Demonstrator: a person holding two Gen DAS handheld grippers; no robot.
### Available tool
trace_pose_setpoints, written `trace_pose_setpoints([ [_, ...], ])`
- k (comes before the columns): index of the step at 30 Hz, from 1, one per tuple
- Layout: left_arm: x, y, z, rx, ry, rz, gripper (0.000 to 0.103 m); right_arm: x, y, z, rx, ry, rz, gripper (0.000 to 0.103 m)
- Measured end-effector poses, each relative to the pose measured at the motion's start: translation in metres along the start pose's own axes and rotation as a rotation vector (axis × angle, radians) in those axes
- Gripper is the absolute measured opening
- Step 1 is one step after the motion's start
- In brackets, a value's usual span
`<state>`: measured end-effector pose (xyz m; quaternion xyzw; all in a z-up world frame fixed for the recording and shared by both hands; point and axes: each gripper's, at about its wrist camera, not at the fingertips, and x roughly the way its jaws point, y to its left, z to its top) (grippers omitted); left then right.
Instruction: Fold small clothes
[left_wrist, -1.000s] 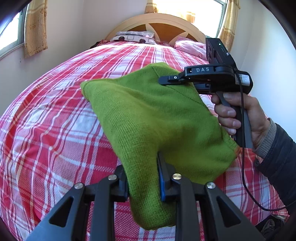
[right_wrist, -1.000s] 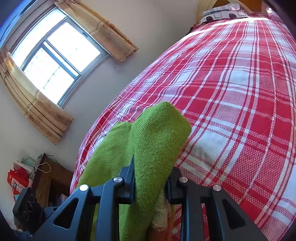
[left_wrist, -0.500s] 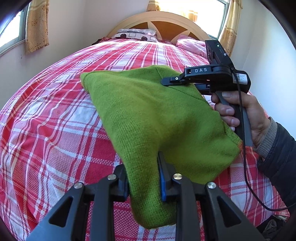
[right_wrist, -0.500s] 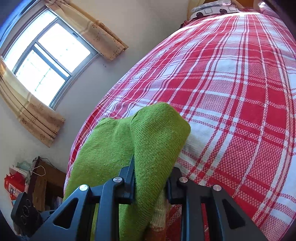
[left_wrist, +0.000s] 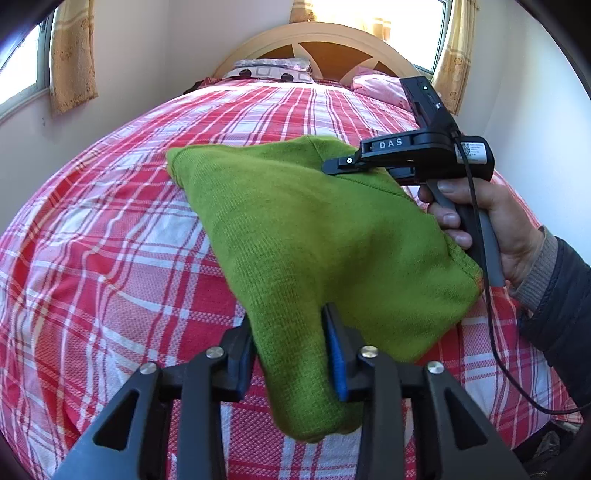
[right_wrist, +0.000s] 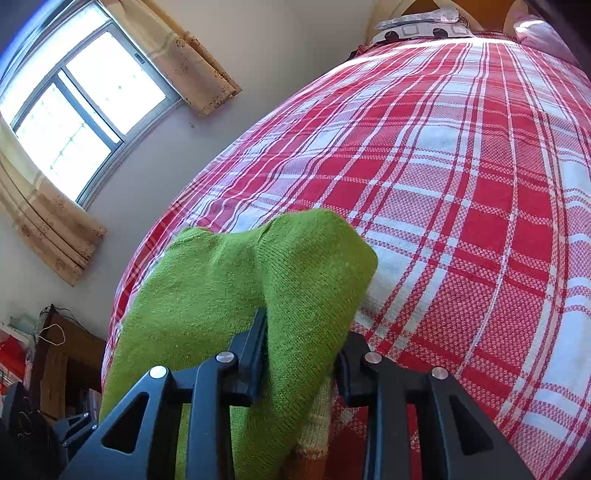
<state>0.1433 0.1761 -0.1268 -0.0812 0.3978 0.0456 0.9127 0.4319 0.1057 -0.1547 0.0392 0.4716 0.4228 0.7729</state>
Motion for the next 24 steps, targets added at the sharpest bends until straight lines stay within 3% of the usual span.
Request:
trace_pose_setpoints([
  [5,-0.019,-0.002,0.002,0.036,-0.036,0.039,0.052,-0.003,0.008,0.002,-0.052,0.01,-0.058,0.032],
  [12,-0.026,0.003,0.009,0.024,-0.052,0.063,0.055,-0.006,0.005,0.0,-0.036,0.008,-0.073,0.034],
  [16,-0.028,0.003,0.013,0.032,-0.065,0.073,0.058,-0.041,0.018,-0.002,-0.059,-0.109,-0.135,0.036],
  [18,-0.028,0.003,0.018,0.035,-0.081,0.088,0.069,-0.067,0.038,-0.008,-0.11,-0.175,-0.085,0.039],
  [20,-0.025,0.005,0.024,0.036,-0.113,0.109,0.073,-0.08,0.057,-0.018,-0.168,-0.183,-0.018,0.047],
  [24,0.001,0.019,0.033,-0.001,-0.102,0.16,0.075,-0.068,0.083,-0.046,-0.253,-0.077,0.049,0.047],
])
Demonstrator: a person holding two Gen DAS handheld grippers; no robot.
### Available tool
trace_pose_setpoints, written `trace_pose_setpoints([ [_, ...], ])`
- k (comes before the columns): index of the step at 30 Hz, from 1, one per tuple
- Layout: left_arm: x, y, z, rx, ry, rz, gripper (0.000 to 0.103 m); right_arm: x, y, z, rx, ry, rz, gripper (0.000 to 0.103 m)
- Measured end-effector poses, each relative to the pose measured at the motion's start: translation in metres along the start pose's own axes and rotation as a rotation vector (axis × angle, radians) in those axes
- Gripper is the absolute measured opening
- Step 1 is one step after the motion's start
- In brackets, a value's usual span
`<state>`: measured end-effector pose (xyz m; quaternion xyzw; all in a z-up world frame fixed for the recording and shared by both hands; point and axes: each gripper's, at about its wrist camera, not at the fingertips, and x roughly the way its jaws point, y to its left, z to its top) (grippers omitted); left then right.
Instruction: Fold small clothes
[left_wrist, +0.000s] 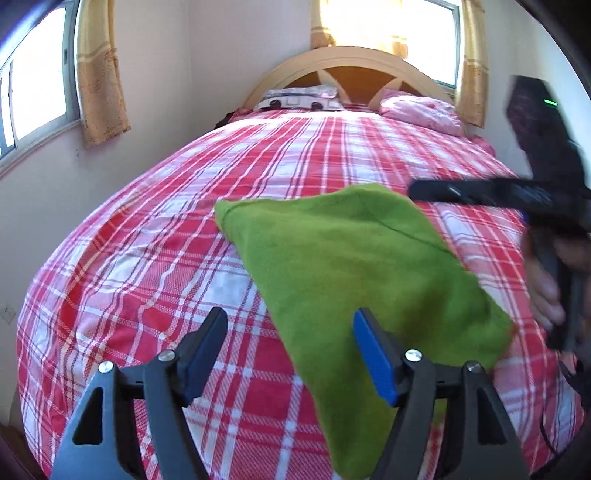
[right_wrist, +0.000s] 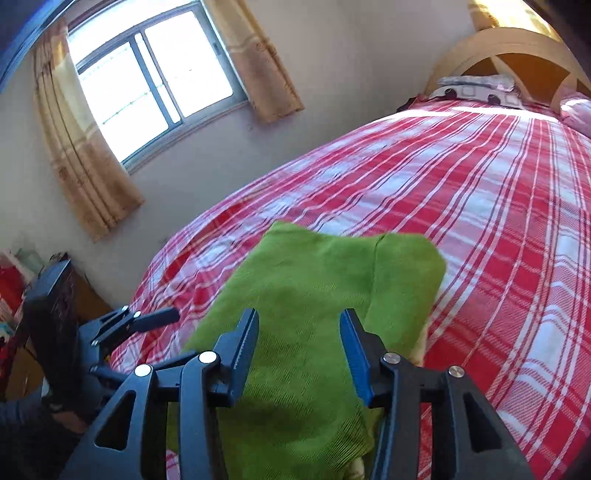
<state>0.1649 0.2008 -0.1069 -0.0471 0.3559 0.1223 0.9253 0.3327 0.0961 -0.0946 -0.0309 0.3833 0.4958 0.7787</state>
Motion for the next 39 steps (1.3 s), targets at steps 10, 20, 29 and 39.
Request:
trace_pose_setpoints([
  [10,0.029,0.005,-0.011,-0.033,0.053,0.013,0.09,0.018,-0.011,-0.027,0.018,0.072,-0.175,0.047],
  [20,-0.046,-0.007,-0.004,-0.004,-0.103,0.019,0.095,-0.084,0.063,-0.054,-0.054,-0.151,-0.398,0.06],
  [29,-0.109,-0.013,0.014,-0.003,-0.262,-0.025,0.099,-0.132,0.094,-0.059,-0.083,-0.248,-0.472,0.06],
  [39,-0.126,-0.018,0.016,0.005,-0.303,-0.038,0.099,-0.158,0.109,-0.057,-0.098,-0.317,-0.479,0.06],
])
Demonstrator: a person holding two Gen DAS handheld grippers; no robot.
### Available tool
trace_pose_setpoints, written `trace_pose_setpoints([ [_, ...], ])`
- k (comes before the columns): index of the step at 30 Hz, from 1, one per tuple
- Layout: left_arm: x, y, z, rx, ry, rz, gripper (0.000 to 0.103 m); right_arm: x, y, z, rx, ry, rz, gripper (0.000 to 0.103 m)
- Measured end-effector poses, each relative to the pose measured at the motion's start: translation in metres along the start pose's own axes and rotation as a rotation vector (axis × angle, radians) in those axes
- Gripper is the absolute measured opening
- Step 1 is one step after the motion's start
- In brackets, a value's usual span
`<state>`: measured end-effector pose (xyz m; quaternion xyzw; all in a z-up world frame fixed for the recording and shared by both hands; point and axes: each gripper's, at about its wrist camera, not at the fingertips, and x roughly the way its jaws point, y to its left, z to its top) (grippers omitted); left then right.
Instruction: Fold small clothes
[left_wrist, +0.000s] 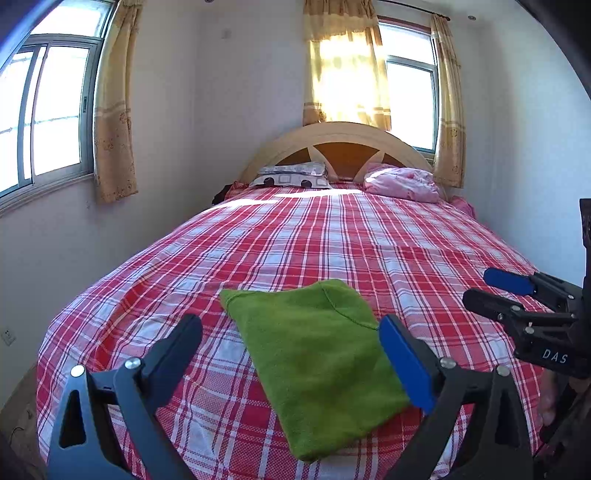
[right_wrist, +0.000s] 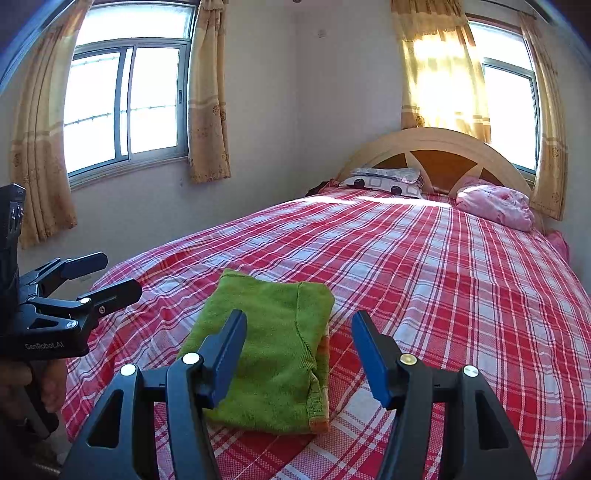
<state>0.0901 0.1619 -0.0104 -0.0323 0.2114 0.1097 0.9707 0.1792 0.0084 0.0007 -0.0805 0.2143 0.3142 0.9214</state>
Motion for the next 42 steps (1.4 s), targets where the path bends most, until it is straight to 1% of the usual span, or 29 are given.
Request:
trace_pose_setpoints([
  [18,-0.0079,-0.0037,-0.0018,0.006,-0.006,0.005,0.099,-0.0046,0.0027,-0.0041,0.007,-0.007,0.014,0.061],
  [33,-0.0072,-0.0042,-0.0015,0.008,0.0,0.004,0.099,-0.0041,0.0056,-0.0056,0.005,-0.007,0.023,0.061],
  [42,-0.0076,-0.0048,-0.0018,0.01,-0.002,0.005,0.099,-0.0106,0.0078,-0.0045,0.005,-0.034,0.026,0.061],
])
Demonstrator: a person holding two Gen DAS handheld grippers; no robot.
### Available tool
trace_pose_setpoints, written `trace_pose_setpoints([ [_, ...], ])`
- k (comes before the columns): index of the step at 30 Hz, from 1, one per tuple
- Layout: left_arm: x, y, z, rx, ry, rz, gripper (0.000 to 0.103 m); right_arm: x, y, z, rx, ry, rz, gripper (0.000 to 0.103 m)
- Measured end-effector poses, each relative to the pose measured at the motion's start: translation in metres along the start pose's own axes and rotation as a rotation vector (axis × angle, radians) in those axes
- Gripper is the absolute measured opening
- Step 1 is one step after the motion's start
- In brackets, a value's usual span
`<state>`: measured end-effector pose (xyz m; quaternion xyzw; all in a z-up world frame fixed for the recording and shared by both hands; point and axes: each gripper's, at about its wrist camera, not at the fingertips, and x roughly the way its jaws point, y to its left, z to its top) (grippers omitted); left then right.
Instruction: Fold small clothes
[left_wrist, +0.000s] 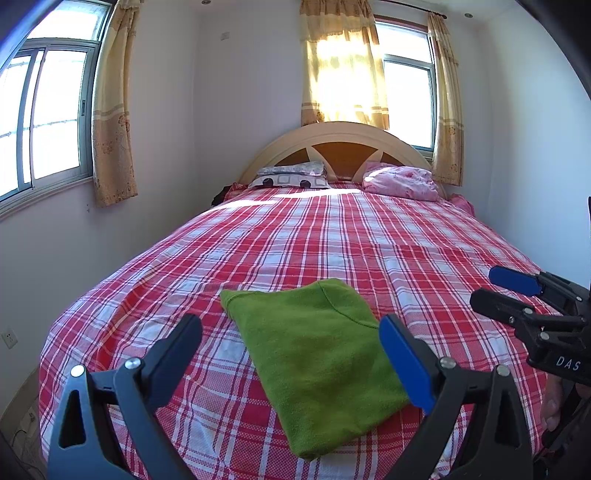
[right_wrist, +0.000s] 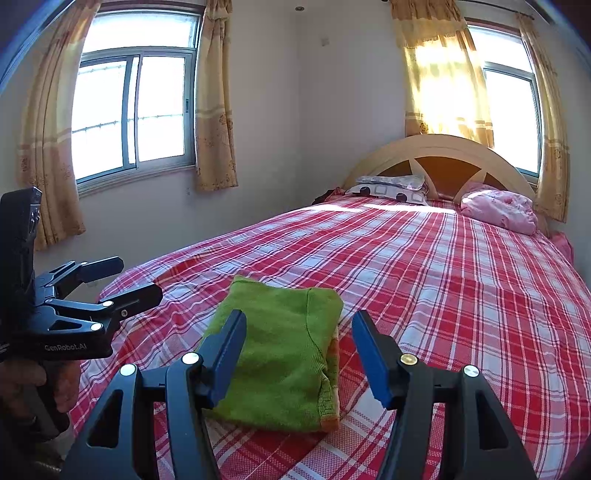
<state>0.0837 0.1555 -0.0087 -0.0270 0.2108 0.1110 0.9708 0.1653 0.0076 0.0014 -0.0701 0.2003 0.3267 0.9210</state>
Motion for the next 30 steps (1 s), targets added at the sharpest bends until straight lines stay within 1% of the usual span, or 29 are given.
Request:
trace_pose_setpoints([
  [2,0.0,0.0,0.0,0.001,0.0,0.001,0.099,-0.001,0.001,0.0,0.0,-0.004,0.0,0.061],
  [5,0.0,0.0,0.001,-0.002,0.002,-0.001,0.103,-0.004,0.001,-0.001,0.0,-0.013,0.0,0.061],
  [11,0.0,0.003,0.004,-0.013,0.003,0.006,0.103,-0.008,0.002,-0.001,-0.004,-0.029,-0.001,0.061],
  [15,-0.001,0.005,0.005,-0.02,-0.008,0.028,0.103,-0.009,0.003,0.0,-0.009,-0.034,-0.001,0.061],
  [24,0.004,0.01,0.006,-0.034,0.005,0.067,0.103,-0.008,0.005,-0.002,-0.017,-0.028,0.005,0.061],
  [28,0.005,0.01,0.002,-0.016,-0.004,0.091,0.103,-0.007,0.006,-0.003,-0.019,-0.021,0.008,0.061],
  [30,0.007,0.009,0.001,-0.012,0.0,0.089,0.103,-0.007,0.006,-0.003,-0.019,-0.02,0.009,0.061],
])
